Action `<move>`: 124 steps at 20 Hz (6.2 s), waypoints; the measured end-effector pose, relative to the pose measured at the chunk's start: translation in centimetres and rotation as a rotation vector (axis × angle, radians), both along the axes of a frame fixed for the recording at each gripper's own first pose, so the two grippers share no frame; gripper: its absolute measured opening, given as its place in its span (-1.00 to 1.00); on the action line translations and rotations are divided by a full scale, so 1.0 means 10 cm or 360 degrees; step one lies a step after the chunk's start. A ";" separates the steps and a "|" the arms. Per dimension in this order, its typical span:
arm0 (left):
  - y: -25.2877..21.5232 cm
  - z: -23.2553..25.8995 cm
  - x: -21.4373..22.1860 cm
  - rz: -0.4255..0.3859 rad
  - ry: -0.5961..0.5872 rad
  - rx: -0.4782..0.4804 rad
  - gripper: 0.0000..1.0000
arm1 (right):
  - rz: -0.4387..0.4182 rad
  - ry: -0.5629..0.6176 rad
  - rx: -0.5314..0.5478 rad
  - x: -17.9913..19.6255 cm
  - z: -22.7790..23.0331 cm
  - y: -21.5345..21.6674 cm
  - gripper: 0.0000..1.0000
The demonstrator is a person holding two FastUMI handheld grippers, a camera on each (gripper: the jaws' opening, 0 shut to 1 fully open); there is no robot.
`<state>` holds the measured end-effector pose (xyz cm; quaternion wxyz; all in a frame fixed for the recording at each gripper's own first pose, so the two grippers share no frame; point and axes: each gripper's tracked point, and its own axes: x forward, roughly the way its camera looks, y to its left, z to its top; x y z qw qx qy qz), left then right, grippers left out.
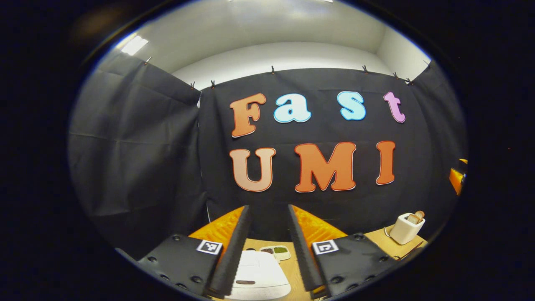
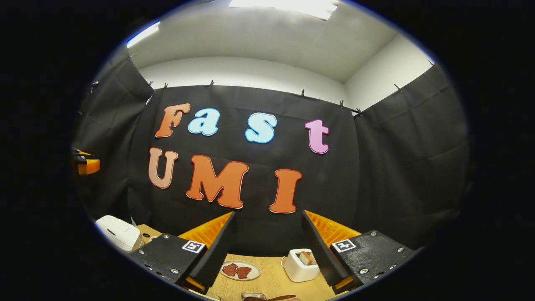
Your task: Close the left gripper, press the button to open the rice cooker; take a wooden spoon from the chopstick holder with the right hand, scoop a spoonful of rice and pour it into the rice cooker, then put the wooden spoon back into the chopstick holder.
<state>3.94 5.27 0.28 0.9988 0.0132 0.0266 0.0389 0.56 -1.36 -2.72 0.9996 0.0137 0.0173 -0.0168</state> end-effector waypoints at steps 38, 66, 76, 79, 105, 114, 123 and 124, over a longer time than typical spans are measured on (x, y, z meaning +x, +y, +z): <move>0.74 -2.44 0.19 -0.0059 0.1533 -0.0378 -0.89 | -0.0139 0.0186 0.0095 -0.32 -0.44 0.01 0.83; 0.08 -0.32 -0.43 0.0135 0.0260 0.0044 0.41 | 0.0041 0.1029 0.0370 -0.37 -2.86 -0.23 0.72; -0.21 -0.15 -0.67 0.0163 0.0190 0.0264 0.42 | -0.0008 0.1335 0.0709 -0.49 -3.61 -0.05 0.71; -0.28 -0.11 -0.63 0.0119 0.0161 0.0270 0.49 | -0.0028 0.1349 0.0792 -0.46 -3.67 0.05 0.51; -0.31 -0.26 -0.52 -0.0053 0.0203 0.0308 0.42 | -0.0122 0.1146 0.0835 -0.29 -3.10 0.10 -0.87; -0.24 -0.49 -0.41 -0.0085 0.0211 0.0118 0.51 | 0.0050 0.1073 0.0926 -0.47 -2.38 0.48 -0.87; 0.01 -0.74 -0.35 -0.0103 0.0256 0.0078 0.99 | 0.0276 0.1133 0.0644 -0.81 -2.40 1.31 -0.87; 0.06 -0.76 -0.35 -0.0102 0.0262 0.0074 0.99 | 0.0276 0.1131 0.0585 -0.82 -2.44 1.36 -0.87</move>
